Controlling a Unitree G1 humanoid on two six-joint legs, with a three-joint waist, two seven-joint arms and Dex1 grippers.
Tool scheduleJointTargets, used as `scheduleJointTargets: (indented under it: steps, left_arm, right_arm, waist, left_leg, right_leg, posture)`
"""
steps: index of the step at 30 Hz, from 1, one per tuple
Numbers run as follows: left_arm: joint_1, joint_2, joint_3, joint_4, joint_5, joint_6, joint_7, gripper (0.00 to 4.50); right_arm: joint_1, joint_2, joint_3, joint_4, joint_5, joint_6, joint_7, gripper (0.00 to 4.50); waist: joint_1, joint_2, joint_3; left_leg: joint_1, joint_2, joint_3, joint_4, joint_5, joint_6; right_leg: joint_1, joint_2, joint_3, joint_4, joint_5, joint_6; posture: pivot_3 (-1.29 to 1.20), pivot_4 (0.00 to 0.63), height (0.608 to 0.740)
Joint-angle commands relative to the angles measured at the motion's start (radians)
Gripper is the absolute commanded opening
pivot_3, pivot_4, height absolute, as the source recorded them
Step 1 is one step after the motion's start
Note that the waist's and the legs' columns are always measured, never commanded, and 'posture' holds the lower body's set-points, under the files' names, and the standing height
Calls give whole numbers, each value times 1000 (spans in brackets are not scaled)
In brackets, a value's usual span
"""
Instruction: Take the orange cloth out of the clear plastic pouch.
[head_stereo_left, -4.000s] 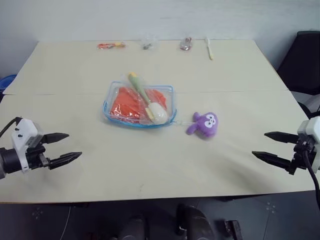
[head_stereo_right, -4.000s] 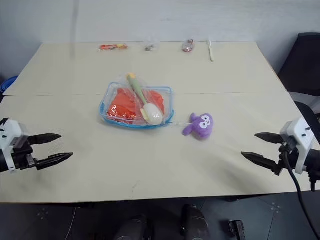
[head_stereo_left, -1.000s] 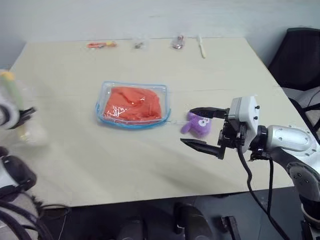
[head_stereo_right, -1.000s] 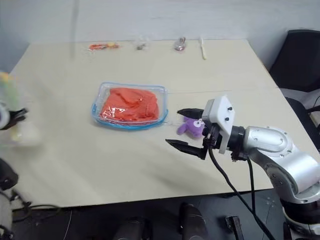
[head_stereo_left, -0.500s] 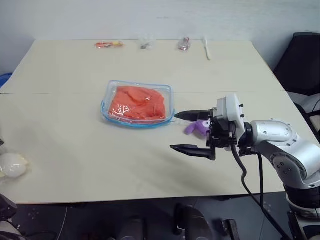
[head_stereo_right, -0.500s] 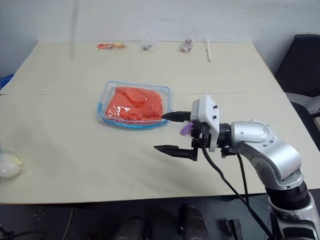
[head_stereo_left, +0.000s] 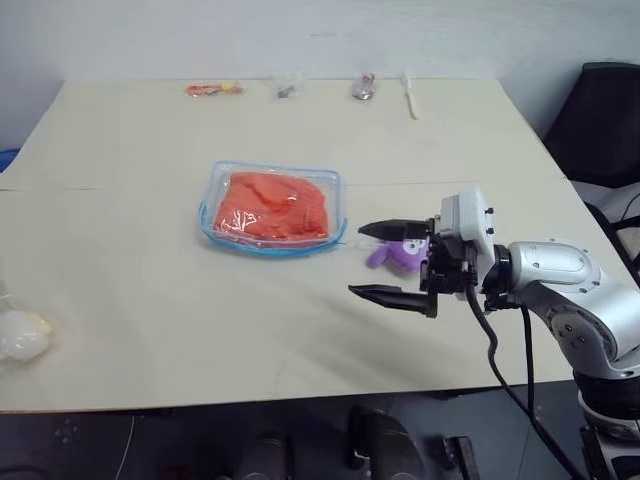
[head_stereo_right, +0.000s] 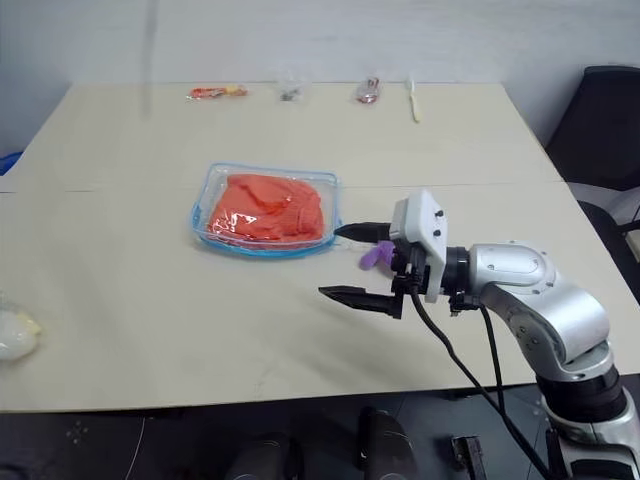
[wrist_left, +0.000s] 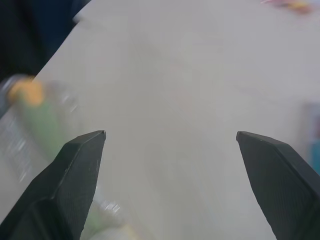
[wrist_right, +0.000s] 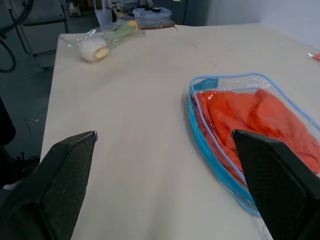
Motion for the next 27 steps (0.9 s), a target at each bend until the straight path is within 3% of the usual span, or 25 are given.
scheduleJointTargets:
  steps: [1, 6, 11, 14, 21, 27]
  left_arm:
    - [85, 29, -126, -165, -53, -274, -253, 4436]
    - [101, 38, -426, -199, 75, -691, -368, 4436]
    - [-88, 22, -741, -44, 287, -1098, -426, 4436]
    - [-259, -49, -893, 102, 400, -1282, -457, 4436]
    - [-504, -208, -1111, 434, 636, -1624, -464, 4436]
    - [-612, -325, -1194, 657, 760, -1769, -405, 4436]
  right_arm:
    - [18, -22, -30, -22, -39, -34, -8, 4500]
    - [26, -9, -30, -38, -59, -32, -25, 4500]
    - [46, -13, -43, -78, -51, -13, -55, 4500]
    - [63, -23, -57, -98, -44, -4, -65, 4500]
    - [88, -25, -91, -135, -34, 19, -108, 4500]
    - [114, -26, -112, -173, -24, 41, -150, 4500]
  waist:
    - [1, 1, 1]
    - [-4, 3, 2]
    - [-3, 4, 2]
    - [-1, 3, 2]
    - [2, 3, 2]
    - [2, 3, 2]
  left_leg:
    - [0, 0, 0, 0, 0, 0]
    - [1, -2, 2, 0, 0, 0]
    - [0, -1, 3, -1, 0, -1]
    - [-1, -1, 4, -1, 0, -1]
    - [-2, -1, 3, 1, 0, 1]
    - [-3, -1, 3, 1, 0, 2]
  right_leg:
    - [0, 0, 0, 0, 0, 0]
    - [0, 2, 1, 0, 0, 0]
    - [-1, 5, 1, -1, 0, -1]
    - [-1, 6, 1, 0, 0, -1]
    - [-1, 6, 1, -1, 0, 0]
    - [-1, 6, 0, -1, 0, 0]
  posture:
    - [0, 150, 740]
    - [0, 150, 740]
    - [0, 150, 740]
    - [0, 150, 740]
    - [0, 150, 740]
    - [0, 150, 740]
